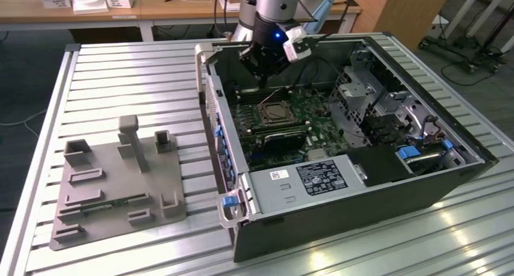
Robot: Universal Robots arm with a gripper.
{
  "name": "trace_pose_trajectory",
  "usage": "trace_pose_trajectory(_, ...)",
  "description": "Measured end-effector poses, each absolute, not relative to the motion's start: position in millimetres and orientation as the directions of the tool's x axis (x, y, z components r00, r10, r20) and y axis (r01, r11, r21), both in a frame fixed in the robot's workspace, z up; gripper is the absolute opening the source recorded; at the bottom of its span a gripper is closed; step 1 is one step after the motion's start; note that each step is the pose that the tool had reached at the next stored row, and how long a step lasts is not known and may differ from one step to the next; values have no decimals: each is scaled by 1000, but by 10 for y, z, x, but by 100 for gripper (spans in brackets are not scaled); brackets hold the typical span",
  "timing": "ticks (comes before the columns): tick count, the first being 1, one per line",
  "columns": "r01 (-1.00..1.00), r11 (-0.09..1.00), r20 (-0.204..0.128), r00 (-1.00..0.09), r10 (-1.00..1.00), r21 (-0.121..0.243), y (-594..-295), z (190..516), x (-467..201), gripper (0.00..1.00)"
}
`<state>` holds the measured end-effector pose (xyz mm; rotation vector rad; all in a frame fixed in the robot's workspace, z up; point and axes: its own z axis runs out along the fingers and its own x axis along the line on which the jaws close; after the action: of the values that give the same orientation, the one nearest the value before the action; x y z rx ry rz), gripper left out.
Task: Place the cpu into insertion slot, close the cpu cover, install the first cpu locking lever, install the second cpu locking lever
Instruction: 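Install the first cpu locking lever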
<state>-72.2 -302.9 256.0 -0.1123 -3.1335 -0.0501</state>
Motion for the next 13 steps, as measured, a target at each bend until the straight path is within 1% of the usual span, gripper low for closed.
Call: trace_pose_trajectory(13, 9, 999, 7, -1000, 9, 32, -3024, 2447, -636, 10)
